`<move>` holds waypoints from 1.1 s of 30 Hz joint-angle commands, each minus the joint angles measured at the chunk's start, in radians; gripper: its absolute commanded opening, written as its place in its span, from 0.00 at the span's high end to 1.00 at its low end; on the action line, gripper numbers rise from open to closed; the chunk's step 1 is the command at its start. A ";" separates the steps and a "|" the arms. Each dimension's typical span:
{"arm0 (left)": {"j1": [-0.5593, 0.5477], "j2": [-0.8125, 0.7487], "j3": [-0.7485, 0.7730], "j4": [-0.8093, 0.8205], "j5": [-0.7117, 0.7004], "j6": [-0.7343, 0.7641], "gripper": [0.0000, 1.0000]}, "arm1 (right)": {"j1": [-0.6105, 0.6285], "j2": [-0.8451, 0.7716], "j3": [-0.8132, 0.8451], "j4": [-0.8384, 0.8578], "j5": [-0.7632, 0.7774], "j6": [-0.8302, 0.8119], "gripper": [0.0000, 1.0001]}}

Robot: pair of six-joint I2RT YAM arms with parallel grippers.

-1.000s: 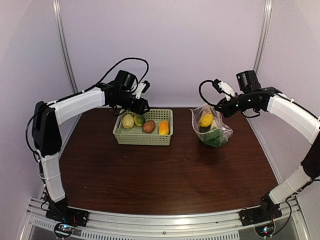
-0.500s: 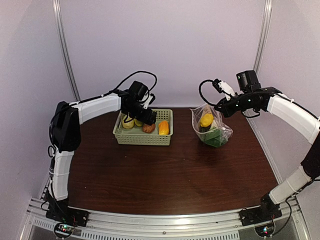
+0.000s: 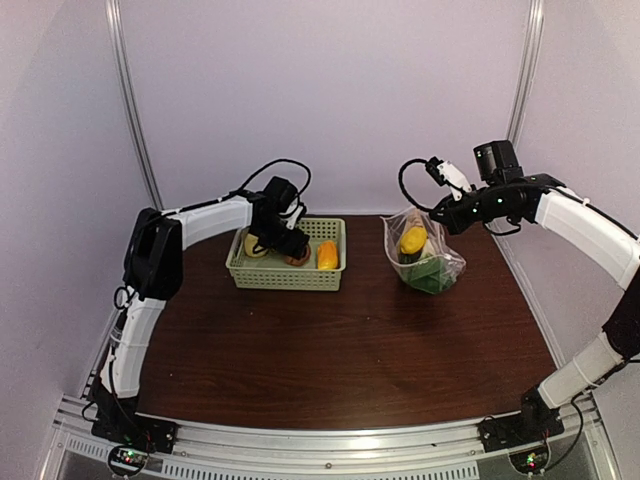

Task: Place the food in the zip-top bag and seal the zipper
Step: Pick up the fake vegetable from the bin, then place the fake vegetable in the zipper food storage bag.

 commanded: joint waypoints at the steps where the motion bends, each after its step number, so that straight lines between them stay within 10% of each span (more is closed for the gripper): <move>1: 0.014 0.061 0.045 0.022 0.062 -0.011 0.23 | 0.004 -0.018 -0.005 0.007 0.013 0.006 1.00; 15: 0.014 0.003 0.042 -0.002 0.011 -0.020 0.56 | 0.004 -0.016 -0.006 0.007 0.020 0.008 1.00; 33: 0.011 -0.337 -0.168 0.102 0.190 -0.069 0.69 | 0.004 -0.036 -0.035 0.033 0.029 0.005 1.00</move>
